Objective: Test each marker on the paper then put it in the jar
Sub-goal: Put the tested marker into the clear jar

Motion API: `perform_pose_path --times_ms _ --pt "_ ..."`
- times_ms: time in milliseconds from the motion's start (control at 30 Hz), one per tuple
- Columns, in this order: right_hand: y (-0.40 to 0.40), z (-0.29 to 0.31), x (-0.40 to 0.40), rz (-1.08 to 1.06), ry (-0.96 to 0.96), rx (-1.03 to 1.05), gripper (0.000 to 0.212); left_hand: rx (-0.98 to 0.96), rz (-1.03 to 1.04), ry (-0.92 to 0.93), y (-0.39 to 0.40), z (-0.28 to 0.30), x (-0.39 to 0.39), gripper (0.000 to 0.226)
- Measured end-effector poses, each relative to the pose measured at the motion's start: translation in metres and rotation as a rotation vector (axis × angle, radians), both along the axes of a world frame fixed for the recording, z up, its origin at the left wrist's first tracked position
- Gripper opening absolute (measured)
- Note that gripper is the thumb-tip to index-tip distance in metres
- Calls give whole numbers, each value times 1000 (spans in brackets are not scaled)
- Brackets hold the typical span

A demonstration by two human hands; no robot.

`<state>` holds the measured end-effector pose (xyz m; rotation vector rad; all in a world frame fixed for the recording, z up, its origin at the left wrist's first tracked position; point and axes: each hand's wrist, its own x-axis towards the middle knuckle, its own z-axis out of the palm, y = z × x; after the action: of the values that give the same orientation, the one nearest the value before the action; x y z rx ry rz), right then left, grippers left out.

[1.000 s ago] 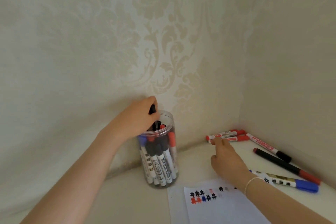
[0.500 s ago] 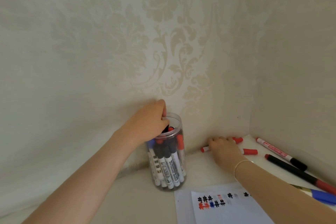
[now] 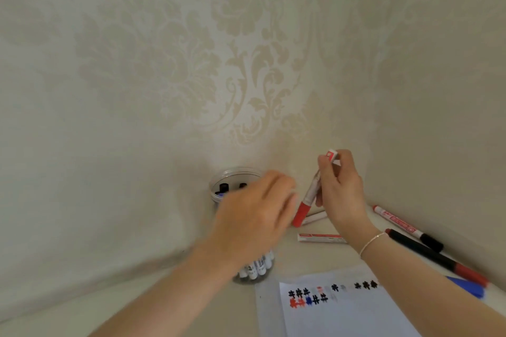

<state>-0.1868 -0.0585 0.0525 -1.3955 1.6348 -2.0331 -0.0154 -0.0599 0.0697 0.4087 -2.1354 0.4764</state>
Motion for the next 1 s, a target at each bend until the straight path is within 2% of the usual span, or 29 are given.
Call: perform_pose_path --times_ms 67,133,200,233,267,333,400,500,667,800,900,933,1000 --pt "5 1 6 16 -106 41 17 264 136 -85 21 -27 -19 42" --pt "11 -7 10 30 -168 78 18 673 230 -188 33 -43 -32 55" --pt "20 -17 11 37 -263 102 19 1094 70 -133 32 -52 -40 37" --pt "24 -21 10 52 -340 124 20 1199 -35 -80 30 -57 -43 24" --pt "31 -23 9 97 -441 158 23 1236 -96 -50 28 -59 -44 18" --pt "42 -27 6 279 -606 262 30 1240 -147 -74 26 -63 -46 22" --pt "51 -31 0 473 -573 400 37 1245 -180 -123 31 -65 -46 25" --pt "62 -31 -9 643 -491 572 40 1270 -234 -133 34 -63 -45 33" --pt "75 -12 -22 829 -446 613 29 1677 -510 -105 36 -56 -40 29" --pt "72 -7 -20 837 -395 604 29 1861 -664 -88 30 -50 -36 29" --pt "69 -5 -44 791 -666 379 26 2059 -798 13 25 -58 -23 38" --pt "68 -4 -56 722 -706 333 26 2065 -784 57 26 -63 -18 39" --pt "71 -7 -70 567 -632 384 26 1894 -596 71 25 -78 -14 43"
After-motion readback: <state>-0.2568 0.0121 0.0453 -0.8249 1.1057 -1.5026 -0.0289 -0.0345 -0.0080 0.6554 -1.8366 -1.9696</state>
